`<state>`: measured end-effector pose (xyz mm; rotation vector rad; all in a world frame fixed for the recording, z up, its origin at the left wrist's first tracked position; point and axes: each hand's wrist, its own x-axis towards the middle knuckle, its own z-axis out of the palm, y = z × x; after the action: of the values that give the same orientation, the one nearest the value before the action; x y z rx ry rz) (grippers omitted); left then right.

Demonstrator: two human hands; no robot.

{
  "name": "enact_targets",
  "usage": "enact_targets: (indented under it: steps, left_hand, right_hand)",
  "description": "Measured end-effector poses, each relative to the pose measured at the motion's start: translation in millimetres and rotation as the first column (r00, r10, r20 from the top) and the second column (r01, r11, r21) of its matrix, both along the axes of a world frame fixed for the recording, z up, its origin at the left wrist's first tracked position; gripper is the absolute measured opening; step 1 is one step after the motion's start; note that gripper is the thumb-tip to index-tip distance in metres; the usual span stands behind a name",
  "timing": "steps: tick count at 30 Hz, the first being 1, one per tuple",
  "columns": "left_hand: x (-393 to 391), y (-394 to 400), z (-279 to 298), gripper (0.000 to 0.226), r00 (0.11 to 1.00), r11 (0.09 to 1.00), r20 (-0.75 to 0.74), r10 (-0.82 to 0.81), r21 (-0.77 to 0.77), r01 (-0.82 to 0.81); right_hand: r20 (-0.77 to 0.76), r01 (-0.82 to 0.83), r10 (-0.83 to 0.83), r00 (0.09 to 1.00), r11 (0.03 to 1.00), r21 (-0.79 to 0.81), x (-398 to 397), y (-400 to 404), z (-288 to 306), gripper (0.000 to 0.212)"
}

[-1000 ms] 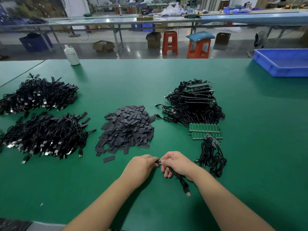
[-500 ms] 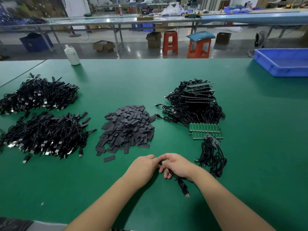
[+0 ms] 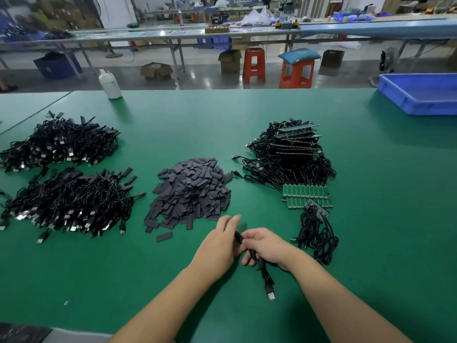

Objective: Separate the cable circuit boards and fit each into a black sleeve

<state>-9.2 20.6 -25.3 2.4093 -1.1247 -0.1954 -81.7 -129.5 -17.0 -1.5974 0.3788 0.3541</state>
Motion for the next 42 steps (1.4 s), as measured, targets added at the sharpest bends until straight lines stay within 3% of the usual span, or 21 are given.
enact_targets:
  steps: [2,4,6,10,12,13,15,17,19,21,23,26,29,31,38,42]
  left_hand:
    - [-4,-1,1,0.057,0.968,0.959,-0.177,0.176,-0.193,-0.209]
    - [-7,-2,2,0.045,0.872,0.888,-0.419,0.256,-0.255,-0.383]
    - [-11,-3,3,0.029,0.739,0.883,-0.645,0.193,-0.214,-0.417]
    - [-15,-2,14,0.016,0.606,0.846,-0.793,0.054,-0.286,-0.450]
    - [-10,1,21,0.016,0.575,0.820,-0.816,0.048,-0.297,-0.489]
    - [-6,4,26,0.015,0.571,0.822,-0.819,0.059,-0.285,-0.494]
    - [8,14,34,0.010,0.582,0.819,-0.807,0.099,-0.267,-0.508]
    - [29,31,42,0.008,0.606,0.786,-0.775,0.177,-0.259,-0.562]
    - [59,54,51,0.006,0.672,0.743,-0.668,0.319,-0.264,-0.615]
    - [93,82,58,0.007,0.746,0.731,-0.441,0.500,-0.247,-0.636]
    - [126,112,62,0.010,0.749,0.727,-0.200,0.631,-0.184,-0.662]
    - [171,149,60,0.015,0.675,0.678,0.066,0.735,-0.088,-0.730]
    - [201,169,51,0.022,0.620,0.625,0.169,0.766,0.026,-0.780]
    - [210,175,47,0.022,0.603,0.592,0.213,0.769,0.122,-0.797]
    - [212,158,37,0.028,0.700,0.650,0.284,0.655,0.260,-0.714]
    - [209,152,33,0.039,0.735,0.612,0.474,0.486,0.416,-0.673]
  right_hand:
    - [0.002,0.103,-0.104,0.995,0.989,0.104,2,-2,2,0.020]
    - [0.020,0.246,-0.257,0.966,0.941,0.233,5,-5,5,0.020]
    - [0.045,0.348,-0.394,0.918,0.855,0.385,11,-6,10,0.019]
    - [0.096,0.376,-0.487,0.868,0.771,0.515,22,1,20,0.019]
    - [0.127,0.368,-0.467,0.875,0.812,0.453,27,5,24,0.019]
    - [0.162,0.368,-0.436,0.885,0.870,0.327,28,4,27,0.020]
    - [0.236,0.359,-0.325,0.916,0.926,-0.117,27,-5,32,0.028]
    - [0.297,0.358,-0.229,0.927,0.775,-0.521,23,-24,36,0.032]
    - [0.299,0.356,-0.193,0.934,0.538,-0.764,14,-50,39,0.030]
    - [0.271,0.340,-0.239,0.932,0.321,-0.884,2,-78,36,0.031]
    - [0.194,0.262,-0.306,0.932,0.199,-0.944,-12,-102,29,0.032]
    - [0.029,0.135,-0.414,0.910,0.228,-0.964,-23,-120,18,0.045]
    - [-0.057,0.126,-0.462,0.885,0.356,-0.926,-25,-120,11,0.062]
    - [-0.065,0.128,-0.462,0.885,0.374,-0.918,-25,-120,11,0.067]
    - [-0.160,0.113,-0.530,0.833,0.445,-0.888,-21,-124,19,0.074]
    - [-0.188,0.124,-0.560,0.807,0.472,-0.873,-20,-125,19,0.082]
